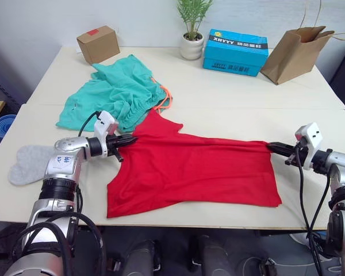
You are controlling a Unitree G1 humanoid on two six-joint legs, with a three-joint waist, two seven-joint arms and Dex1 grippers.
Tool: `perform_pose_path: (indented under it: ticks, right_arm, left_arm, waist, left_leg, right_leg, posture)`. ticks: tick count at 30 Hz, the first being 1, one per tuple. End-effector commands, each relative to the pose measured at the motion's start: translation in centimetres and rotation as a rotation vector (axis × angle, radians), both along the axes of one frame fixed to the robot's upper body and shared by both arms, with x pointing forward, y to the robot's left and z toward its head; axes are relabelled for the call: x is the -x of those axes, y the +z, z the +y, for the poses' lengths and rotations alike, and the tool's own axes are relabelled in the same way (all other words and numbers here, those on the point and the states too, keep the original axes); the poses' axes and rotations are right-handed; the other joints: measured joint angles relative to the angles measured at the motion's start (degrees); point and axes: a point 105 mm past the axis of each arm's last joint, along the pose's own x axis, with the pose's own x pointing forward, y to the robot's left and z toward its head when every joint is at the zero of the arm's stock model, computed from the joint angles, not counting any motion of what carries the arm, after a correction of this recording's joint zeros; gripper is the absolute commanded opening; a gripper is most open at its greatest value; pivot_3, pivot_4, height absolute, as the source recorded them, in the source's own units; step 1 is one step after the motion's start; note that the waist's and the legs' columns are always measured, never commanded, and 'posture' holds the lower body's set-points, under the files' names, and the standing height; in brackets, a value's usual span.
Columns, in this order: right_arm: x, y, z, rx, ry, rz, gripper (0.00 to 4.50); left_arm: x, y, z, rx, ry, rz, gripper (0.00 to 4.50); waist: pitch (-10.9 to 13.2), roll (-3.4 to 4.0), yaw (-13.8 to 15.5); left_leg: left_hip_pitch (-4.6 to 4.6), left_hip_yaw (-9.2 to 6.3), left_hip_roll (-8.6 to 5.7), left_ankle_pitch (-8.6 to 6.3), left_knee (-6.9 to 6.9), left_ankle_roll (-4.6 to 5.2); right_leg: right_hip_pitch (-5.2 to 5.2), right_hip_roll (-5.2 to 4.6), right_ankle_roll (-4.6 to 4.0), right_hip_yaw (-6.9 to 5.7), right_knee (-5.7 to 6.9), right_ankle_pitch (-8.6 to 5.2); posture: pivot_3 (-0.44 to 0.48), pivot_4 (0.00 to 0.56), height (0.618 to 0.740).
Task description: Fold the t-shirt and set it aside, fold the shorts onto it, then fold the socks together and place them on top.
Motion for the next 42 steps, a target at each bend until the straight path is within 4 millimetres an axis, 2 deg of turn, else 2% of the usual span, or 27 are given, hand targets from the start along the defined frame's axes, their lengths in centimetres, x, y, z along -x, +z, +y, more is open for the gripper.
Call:
perform_pose_path:
  ticks: [1, 6, 9, 10, 13, 19, 23, 24, 26, 30, 34, 39, 42]
  right_arm:
    - [0.3, 0.8, -0.3, -0.003, -0.001, -0.063, 0.04]
    - [1.1, -1.3, 0.4, 0.025, 0.033, -0.009, 0.04]
    - [1.1, -1.0, 0.4, -0.012, 0.023, -0.028, 0.04]
    - [1.2, -0.6, 0.4, -0.035, 0.029, -0.033, 0.23]
    - [1.8, 0.2, 0.5, 0.001, 0.08, -0.062, 1.01]
    - [3.8, 2.7, 0.1, 0.089, 0.137, -0.144, 3.15]
    - [4.7, 4.7, 1.1, 0.096, 0.156, -0.206, 4.5]
    - [4.9, 5.1, 1.6, 0.091, 0.166, -0.217, 4.5]
    - [5.1, 5.4, 2.4, 0.084, 0.177, -0.223, 4.5]
    - [5.1, 6.2, 5.9, 0.069, 0.249, -0.267, 4.5]
    - [5.2, 7.2, 8.0, 0.044, 0.286, -0.31, 4.5]
    - [5.5, 7.7, 9.5, 0.026, 0.307, -0.328, 4.5]
    - [5.8, 7.7, 9.7, 0.018, 0.303, -0.33, 4.5]
  left_arm:
    - [0.3, 0.7, 0.4, -0.025, -0.002, -0.058, 0.0]
    - [1.1, -0.3, 0.6, -0.063, -0.031, -0.038, 0.0]
    - [1.3, -0.2, 0.8, -0.043, -0.02, -0.024, 0.0]
    - [1.4, -0.1, 0.8, -0.045, -0.025, -0.022, 0.21]
    - [1.9, 0.5, 1.1, -0.057, -0.052, -0.014, 0.96]
    - [2.2, 2.3, 2.9, -0.037, -0.005, 0.184, 2.9]
    - [1.1, 4.6, 1.7, 0.096, 0.007, 0.306, 4.21]
    - [0.6, 4.8, 1.3, 0.114, 0.019, 0.342, 4.48]
    - [0.1, 5.0, 0.6, 0.134, 0.028, 0.383, 4.48]
    - [-2.7, 3.7, -1.2, 0.132, 0.152, 0.494, 4.48]
    - [-3.7, 3.5, -3.4, 0.228, 0.162, 0.559, 4.48]
    - [-4.1, 1.8, -5.0, 0.197, 0.174, 0.597, 4.48]
    - [-4.7, 1.8, -5.7, 0.212, 0.184, 0.562, 4.48]
  waist:
    - [0.0, 0.0, 0.0]
    - [0.0, 0.0, 0.0]
    - [0.0, -0.01, 0.0]
    - [0.0, -0.01, 0.0]
    - [0.0, -0.01, 0.0]
    - [0.0, 0.0, 0.1]
    - [0.0, -0.03, 1.2]
    - [0.0, -0.03, 1.4]
    - [0.0, -0.03, 1.6]
    - [0.0, -0.06, 1.8]
    - [0.1, -0.19, 1.6]
    - [0.1, -0.21, 1.6]
    - [0.1, -0.24, 1.9]
  left_leg:
    - [0.0, 0.0, 0.0, 0.0, 0.0, 0.0]
    - [0.03, 0.0, 0.0, 0.0, 0.0, 0.0]
    - [0.07, -0.02, 0.01, 0.0, 0.01, 0.0]
    - [0.07, -0.02, 0.01, 0.0, 0.01, 0.0]
    - [0.07, -0.03, 0.01, 0.0, 0.0, 0.0]
    - [0.05, -0.04, 0.01, -0.01, -0.02, 0.0]
    - [0.05, -0.09, -0.01, -0.02, 0.0, 0.0]
    - [0.04, -0.11, 0.0, -0.03, 0.04, -0.01]
    - [0.04, -0.11, -0.01, -0.03, 0.06, -0.02]
    - [0.04, -0.12, -0.01, -0.04, 0.03, -0.03]
    - [-0.04, -0.11, -0.04, -0.03, 0.08, -0.01]
    - [-0.05, -0.1, -0.03, -0.03, 0.07, -0.02]
    - [-0.03, -0.1, -0.04, -0.03, 0.13, -0.01]
  right_leg:
    - [0.0, 0.0, 0.0, 0.0, 0.0, 0.0]
    - [0.03, 0.0, 0.0, 0.0, -0.01, 0.0]
    - [0.08, 0.0, 0.0, 0.0, -0.01, 0.0]
    - [0.08, -0.01, 0.0, 0.0, -0.01, 0.0]
    - [0.08, -0.02, 0.0, -0.01, -0.01, 0.0]
    - [0.06, -0.02, 0.0, -0.01, 0.0, 0.0]
    - [0.08, -0.05, 0.0, -0.01, -0.01, 0.0]
    - [0.07, -0.05, 0.0, -0.01, -0.04, 0.0]
    - [0.07, -0.04, 0.0, 0.0, -0.02, 0.0]
    - [0.06, 0.0, 0.0, -0.02, 0.06, 0.0]
    - [0.02, 0.0, 0.01, -0.03, 0.05, 0.0]
    - [-0.01, 0.02, 0.01, -0.04, 0.05, 0.0]
    - [0.01, -0.01, 0.01, -0.03, 0.05, 0.0]
  posture:
    - [0.0, 0.15, 0.74]
    - [0.0, 0.15, 0.74]
    - [0.0, 0.15, 0.74]
    - [0.0, 0.15, 0.74]
    - [0.0, 0.15, 0.74]
    - [0.0, 0.15, 0.74]
    - [0.0, 0.15, 0.74]
    - [0.0, 0.15, 0.74]
    - [0.0, 0.15, 0.74]
    - [0.0, 0.15, 0.74]
    - [0.0, 0.15, 0.74]
    - [0.0, 0.15, 0.74]
    - [0.0, 0.15, 0.74]
